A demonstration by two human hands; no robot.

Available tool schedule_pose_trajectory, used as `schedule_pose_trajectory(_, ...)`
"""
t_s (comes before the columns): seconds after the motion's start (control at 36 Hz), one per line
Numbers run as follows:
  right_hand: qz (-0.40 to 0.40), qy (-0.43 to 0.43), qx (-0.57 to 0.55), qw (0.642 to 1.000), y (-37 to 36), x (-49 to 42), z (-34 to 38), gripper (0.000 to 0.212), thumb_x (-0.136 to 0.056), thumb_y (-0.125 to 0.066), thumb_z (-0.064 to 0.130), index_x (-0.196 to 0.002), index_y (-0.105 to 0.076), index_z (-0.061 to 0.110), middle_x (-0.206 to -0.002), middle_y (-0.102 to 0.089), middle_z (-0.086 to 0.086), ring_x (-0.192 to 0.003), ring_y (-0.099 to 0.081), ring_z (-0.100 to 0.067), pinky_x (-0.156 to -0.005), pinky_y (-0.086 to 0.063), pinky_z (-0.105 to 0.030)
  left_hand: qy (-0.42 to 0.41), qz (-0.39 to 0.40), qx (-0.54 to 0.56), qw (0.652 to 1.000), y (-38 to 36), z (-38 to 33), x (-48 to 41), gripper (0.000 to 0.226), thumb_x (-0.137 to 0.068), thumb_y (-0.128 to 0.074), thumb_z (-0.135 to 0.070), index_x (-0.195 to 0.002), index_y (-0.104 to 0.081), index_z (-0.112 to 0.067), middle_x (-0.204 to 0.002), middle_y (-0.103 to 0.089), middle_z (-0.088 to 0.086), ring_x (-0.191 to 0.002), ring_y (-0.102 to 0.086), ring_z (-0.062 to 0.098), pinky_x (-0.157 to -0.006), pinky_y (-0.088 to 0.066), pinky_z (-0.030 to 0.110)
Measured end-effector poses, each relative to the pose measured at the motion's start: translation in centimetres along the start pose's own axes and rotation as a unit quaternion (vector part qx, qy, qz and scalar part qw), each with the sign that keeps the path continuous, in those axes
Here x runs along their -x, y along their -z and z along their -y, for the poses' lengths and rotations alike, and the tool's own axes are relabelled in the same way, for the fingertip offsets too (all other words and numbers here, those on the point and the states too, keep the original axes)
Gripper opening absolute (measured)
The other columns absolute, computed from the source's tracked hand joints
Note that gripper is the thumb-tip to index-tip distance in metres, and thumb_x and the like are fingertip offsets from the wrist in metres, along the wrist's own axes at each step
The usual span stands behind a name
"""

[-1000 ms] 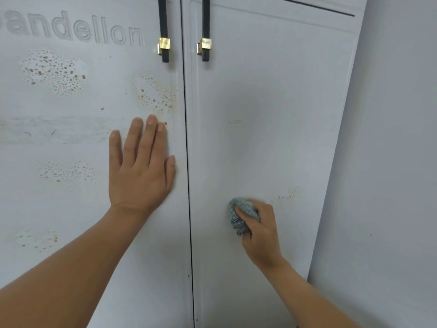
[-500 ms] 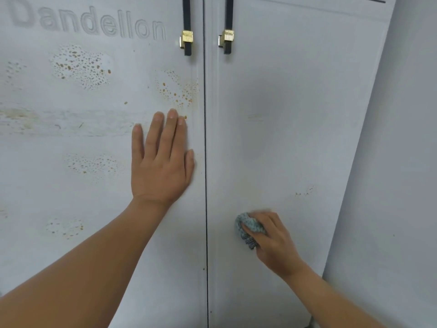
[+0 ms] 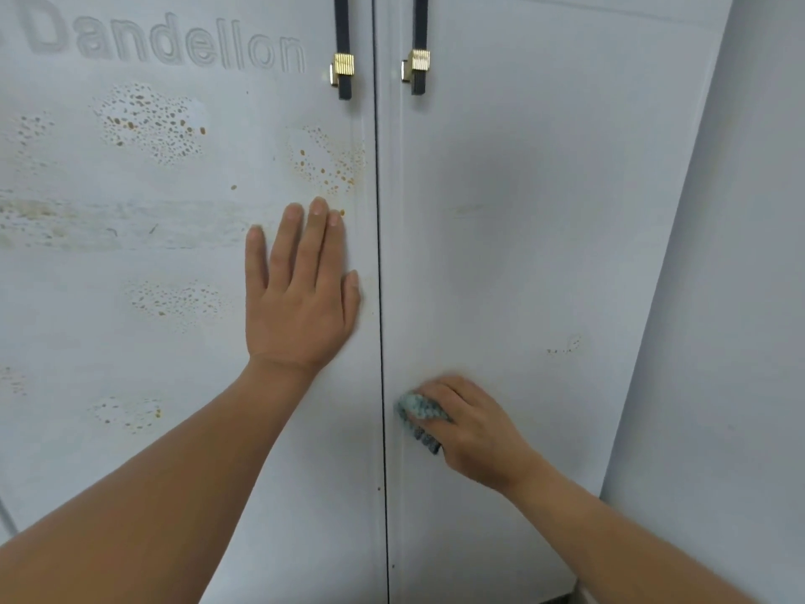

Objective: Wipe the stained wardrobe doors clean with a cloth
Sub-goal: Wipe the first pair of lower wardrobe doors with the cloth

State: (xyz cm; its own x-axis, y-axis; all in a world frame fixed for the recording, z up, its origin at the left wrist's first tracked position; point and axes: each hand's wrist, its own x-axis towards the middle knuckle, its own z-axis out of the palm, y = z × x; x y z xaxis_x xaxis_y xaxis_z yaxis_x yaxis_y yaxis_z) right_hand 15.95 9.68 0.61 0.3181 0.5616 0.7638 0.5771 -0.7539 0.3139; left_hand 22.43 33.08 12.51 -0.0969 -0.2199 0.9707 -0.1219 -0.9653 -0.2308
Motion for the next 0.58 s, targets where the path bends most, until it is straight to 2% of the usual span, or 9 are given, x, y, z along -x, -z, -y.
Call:
schedule_pose_trajectory(0.11, -0.076, -0.075, -0.021, 0.994, 0.3, -2.5, 1.3, 0.025, -0.089, -0.061, -0.002, -0.110, -0.073, 0.002, -0.108, -0.065, -0.016, -0.098, -0.058, -0.035, -0.085, -0.052, -0.038, -0.002, -0.008, 0.003, 1.000, 0.3, 0.0, -0.1, 0.060, -0.103, -0.052, -0.031, -0.157, -0.043, -0.005, -0.162, -0.043, 0.014, -0.152, -0.038, 0.034, -0.122, -0.031, 0.061)
schedule_pose_trajectory(0.19, -0.048, -0.057, -0.030, 0.997, -1.1, -1.3, 1.8, 0.021, -0.091, -0.059, 0.001, -0.106, -0.074, 0.002, -0.111, -0.066, -0.014, -0.101, -0.058, -0.033, -0.086, -0.052, -0.039, -0.007, -0.008, 0.003, 1.000, 0.4, 0.1, 0.1, 0.061, -0.103, -0.053, -0.031, -0.157, -0.043, -0.005, -0.163, -0.042, 0.014, -0.152, -0.037, 0.034, -0.122, -0.031, 0.061)
schedule_pose_trajectory(0.25, 0.003, -0.018, -0.029, 0.999, -1.9, 0.5, 1.6, 0.019, -0.089, -0.059, 0.000, -0.100, -0.074, 0.005, -0.114, -0.065, -0.012, -0.104, -0.058, -0.032, -0.086, -0.052, -0.043, -0.010, -0.011, 0.002, 1.000, 0.3, 0.2, 0.2, 0.061, -0.103, -0.054, -0.031, -0.157, -0.043, -0.005, -0.163, -0.042, 0.015, -0.152, -0.037, 0.034, -0.121, -0.032, 0.061)
schedule_pose_trajectory(0.31, 0.044, 0.006, -0.014, 0.999, -1.6, 1.9, 0.9, 0.021, -0.086, -0.062, 0.000, -0.102, -0.074, 0.009, -0.117, -0.063, -0.009, -0.108, -0.057, -0.029, -0.086, -0.053, -0.043, -0.012, -0.016, 0.001, 1.000, 0.3, 0.2, 0.2, 0.061, -0.103, -0.054, -0.030, -0.157, -0.043, -0.005, -0.162, -0.043, 0.015, -0.152, -0.038, 0.035, -0.120, -0.032, 0.062)
schedule_pose_trajectory(0.36, 0.017, -0.009, -0.016, 1.000, 0.0, 2.7, -0.4, 0.028, -0.086, -0.064, -0.001, -0.109, -0.074, 0.012, -0.117, -0.063, -0.010, -0.105, -0.060, -0.030, -0.087, -0.053, -0.041, -0.013, -0.020, 0.001, 1.000, 0.3, 0.3, 0.2, 0.061, -0.102, -0.054, -0.030, -0.157, -0.043, -0.004, -0.162, -0.043, 0.015, -0.152, -0.038, 0.035, -0.120, -0.033, 0.062)
schedule_pose_trajectory(0.42, -0.047, -0.072, -0.012, 0.996, 2.6, 3.7, -2.3, 0.031, -0.086, -0.064, -0.002, -0.113, -0.073, 0.010, -0.118, -0.059, -0.011, -0.102, -0.059, -0.032, -0.087, -0.052, -0.036, -0.014, -0.025, 0.006, 1.000, 0.3, 0.2, 0.1, 0.061, -0.102, -0.054, -0.029, -0.157, -0.043, -0.004, -0.162, -0.043, 0.015, -0.152, -0.038, 0.035, -0.119, -0.033, 0.062)
schedule_pose_trajectory(0.47, -0.098, -0.173, 0.017, 0.980, 5.2, 4.9, -5.2, 0.039, -0.080, -0.064, -0.005, -0.116, -0.073, 0.007, -0.120, -0.051, -0.007, -0.105, -0.053, -0.031, -0.088, -0.050, -0.033, -0.010, -0.025, 0.005, 1.000, 0.2, 0.2, 0.2, 0.061, -0.101, -0.054, -0.028, -0.156, -0.043, -0.004, -0.162, -0.043, 0.016, -0.152, -0.038, 0.036, -0.119, -0.033, 0.062)
schedule_pose_trajectory(0.53, -0.142, -0.307, 0.021, 0.941, 6.8, 6.4, -8.7, 0.046, -0.078, -0.062, -0.009, -0.121, -0.070, 0.007, -0.120, -0.047, -0.005, -0.108, -0.050, -0.031, -0.090, -0.053, -0.041, -0.009, -0.022, 0.004, 1.000, 0.3, 0.1, 0.0, 0.061, -0.101, -0.054, -0.027, -0.156, -0.044, -0.003, -0.161, -0.043, 0.016, -0.151, -0.039, 0.036, -0.120, -0.032, 0.062)
schedule_pose_trajectory(0.58, -0.170, -0.433, 0.019, 0.885, 7.8, 7.6, -11.4, 0.048, -0.080, -0.060, -0.013, -0.124, -0.065, 0.008, -0.119, -0.047, -0.007, -0.111, -0.047, -0.032, -0.090, -0.052, -0.051, -0.009, -0.016, 0.006, 1.000, 0.4, 0.1, 0.0, 0.060, -0.101, -0.054, -0.027, -0.156, -0.044, -0.003, -0.161, -0.044, 0.017, -0.151, -0.039, 0.037, -0.121, -0.031, 0.061)
